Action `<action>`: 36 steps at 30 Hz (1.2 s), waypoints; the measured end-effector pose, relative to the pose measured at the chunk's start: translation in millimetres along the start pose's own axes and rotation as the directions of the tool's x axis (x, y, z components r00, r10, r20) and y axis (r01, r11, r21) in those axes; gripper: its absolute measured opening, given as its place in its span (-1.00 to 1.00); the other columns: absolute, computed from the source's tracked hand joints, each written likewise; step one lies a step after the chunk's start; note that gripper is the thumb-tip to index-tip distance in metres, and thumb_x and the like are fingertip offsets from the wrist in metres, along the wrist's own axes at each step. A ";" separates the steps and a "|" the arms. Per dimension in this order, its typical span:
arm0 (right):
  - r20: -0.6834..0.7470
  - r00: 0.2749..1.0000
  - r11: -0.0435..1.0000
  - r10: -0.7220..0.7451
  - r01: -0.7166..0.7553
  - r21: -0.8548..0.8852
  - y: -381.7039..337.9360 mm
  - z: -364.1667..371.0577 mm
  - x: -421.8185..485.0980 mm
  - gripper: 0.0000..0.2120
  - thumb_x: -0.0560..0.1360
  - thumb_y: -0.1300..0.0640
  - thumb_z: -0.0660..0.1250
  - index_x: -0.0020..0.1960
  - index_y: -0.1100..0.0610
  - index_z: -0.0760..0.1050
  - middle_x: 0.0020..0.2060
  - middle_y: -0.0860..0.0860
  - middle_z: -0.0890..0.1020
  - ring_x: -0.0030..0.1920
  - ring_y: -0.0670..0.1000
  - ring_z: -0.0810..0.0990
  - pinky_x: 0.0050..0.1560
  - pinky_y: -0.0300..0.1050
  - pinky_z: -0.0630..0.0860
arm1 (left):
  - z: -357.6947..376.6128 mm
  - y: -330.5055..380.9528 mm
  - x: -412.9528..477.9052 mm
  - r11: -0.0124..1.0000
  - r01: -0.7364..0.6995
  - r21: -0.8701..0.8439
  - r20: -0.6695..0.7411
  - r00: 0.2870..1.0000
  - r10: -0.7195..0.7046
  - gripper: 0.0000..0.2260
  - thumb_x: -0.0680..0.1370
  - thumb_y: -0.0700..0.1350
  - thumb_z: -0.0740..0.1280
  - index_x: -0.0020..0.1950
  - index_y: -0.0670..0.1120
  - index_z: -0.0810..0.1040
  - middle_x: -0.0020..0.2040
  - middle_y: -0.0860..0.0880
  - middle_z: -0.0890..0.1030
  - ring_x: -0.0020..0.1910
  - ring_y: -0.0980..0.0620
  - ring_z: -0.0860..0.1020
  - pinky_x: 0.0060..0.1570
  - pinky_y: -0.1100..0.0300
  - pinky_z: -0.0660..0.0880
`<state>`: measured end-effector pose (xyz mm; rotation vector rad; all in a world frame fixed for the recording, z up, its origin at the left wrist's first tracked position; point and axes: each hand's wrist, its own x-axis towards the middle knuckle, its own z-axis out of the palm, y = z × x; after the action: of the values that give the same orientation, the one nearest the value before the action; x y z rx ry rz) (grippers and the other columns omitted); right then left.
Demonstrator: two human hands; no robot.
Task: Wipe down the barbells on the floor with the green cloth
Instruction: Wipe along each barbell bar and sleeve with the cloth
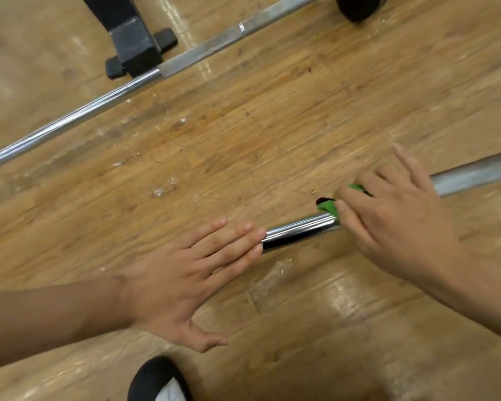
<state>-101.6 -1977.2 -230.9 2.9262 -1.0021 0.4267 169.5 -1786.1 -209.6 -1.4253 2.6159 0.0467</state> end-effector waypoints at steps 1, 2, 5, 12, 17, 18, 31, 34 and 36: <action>0.014 0.997 0.996 0.081 -0.081 -0.028 7.4 -5.4 -4.8 -0.65 0.68 -0.02 0.09 -0.05 0.10 0.59 -0.19 0.11 0.56 -0.08 0.25 0.53 0.48 0.26 0.26 | -0.8 2.8 0.5 1.000 -0.004 0.004 -0.001 1.000 0.004 0.05 0.50 0.51 0.17 0.68 -0.27 0.08 0.70 -0.25 0.05 0.69 -0.21 0.02 0.64 -0.17 -0.03; 0.029 0.989 0.989 0.142 -0.141 -0.045 4.4 -8.7 -7.2 -0.65 0.66 0.00 0.10 -0.05 0.12 0.60 -0.19 0.13 0.55 -0.09 0.26 0.50 0.40 0.23 0.30 | -1.6 5.6 0.9 1.000 -0.009 0.009 0.001 1.000 0.009 0.05 0.50 0.51 0.16 0.68 -0.27 0.08 0.70 -0.25 0.06 0.69 -0.21 0.02 0.64 -0.17 -0.03; 0.067 0.992 0.994 0.105 -0.107 0.036 -46.5 -6.3 -0.8 -0.69 0.59 0.05 0.12 0.05 0.15 0.59 -0.16 0.16 0.58 -0.08 0.25 0.49 0.25 0.22 0.38 | -3.3 14.5 -0.4 0.999 -0.003 0.032 0.014 1.000 0.002 0.05 0.51 0.52 0.13 0.68 -0.27 0.07 0.70 -0.25 0.06 0.69 -0.21 0.01 0.63 -0.19 -0.03; 0.038 0.999 0.998 0.037 -0.039 0.052 -17.9 -9.5 -30.8 -0.74 0.64 0.05 0.17 0.04 0.14 0.59 0.11 0.21 0.57 0.10 0.28 0.50 0.54 0.23 0.19 | -2.9 29.5 -5.6 0.998 -0.012 0.060 0.018 1.000 0.011 0.02 0.55 0.49 0.12 0.69 -0.27 0.03 0.70 -0.26 0.02 0.69 -0.21 0.01 0.64 -0.18 -0.09; -0.010 0.954 0.954 0.299 -0.299 -0.009 -18.8 -17.3 -45.8 -0.76 0.62 0.10 0.19 -0.02 0.18 0.59 0.00 0.20 0.57 0.08 0.28 0.47 0.33 0.22 0.31 | 2.6 41.0 -7.8 1.000 -0.015 0.025 -0.018 1.000 0.015 0.03 0.53 0.49 0.16 0.69 -0.26 0.05 0.70 -0.24 0.03 0.69 -0.20 0.01 0.64 -0.19 -0.06; -0.021 0.963 0.963 0.268 -0.268 0.017 -34.8 -13.5 -44.2 -0.79 0.61 0.12 0.21 -0.05 0.19 0.57 -0.04 0.19 0.57 0.03 0.27 0.49 0.24 0.19 0.34 | 2.7 42.3 -7.5 0.999 -0.024 0.027 -0.018 1.000 0.025 0.02 0.53 0.48 0.17 0.69 -0.26 0.06 0.70 -0.24 0.03 0.69 -0.20 0.02 0.64 -0.19 -0.07; 0.036 0.991 0.979 0.129 -0.133 0.156 -38.9 -7.4 -46.1 -0.72 0.63 0.13 0.16 0.16 0.18 0.62 -0.02 0.15 0.62 0.06 0.28 0.56 0.53 0.25 0.25 | 9.2 43.6 -9.3 0.999 -0.028 0.047 -0.058 0.998 0.030 -0.16 0.62 0.26 0.23 0.69 -0.25 0.05 0.70 -0.24 0.07 0.69 -0.21 0.06 0.63 -0.22 0.02; 0.059 0.986 0.965 -0.154 0.137 0.222 -75.5 1.5 -50.3 -0.70 0.63 0.14 0.21 0.30 0.17 0.56 0.15 0.13 0.61 0.23 0.21 0.54 0.56 0.18 0.23 | 9.8 39.5 -9.7 0.999 -0.026 0.020 -0.067 0.997 0.027 -0.20 0.65 0.21 0.22 0.70 -0.24 0.03 0.70 -0.23 0.04 0.69 -0.21 0.05 0.62 -0.21 0.05; 0.015 0.992 0.981 -0.122 0.118 0.156 -45.8 -0.2 -51.5 -0.69 0.68 0.08 0.17 0.32 0.13 0.56 0.20 0.11 0.63 0.28 0.18 0.54 0.54 0.24 0.23 | 8.6 36.3 -7.6 1.000 -0.026 0.000 -0.067 0.997 0.026 -0.21 0.66 0.21 0.21 0.70 -0.24 0.03 0.70 -0.23 0.04 0.69 -0.21 0.05 0.62 -0.21 0.06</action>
<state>-112.9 -1910.0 -241.1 3.1159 -0.8238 0.4860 144.3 -1759.1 -218.7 -1.4165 2.6887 0.0029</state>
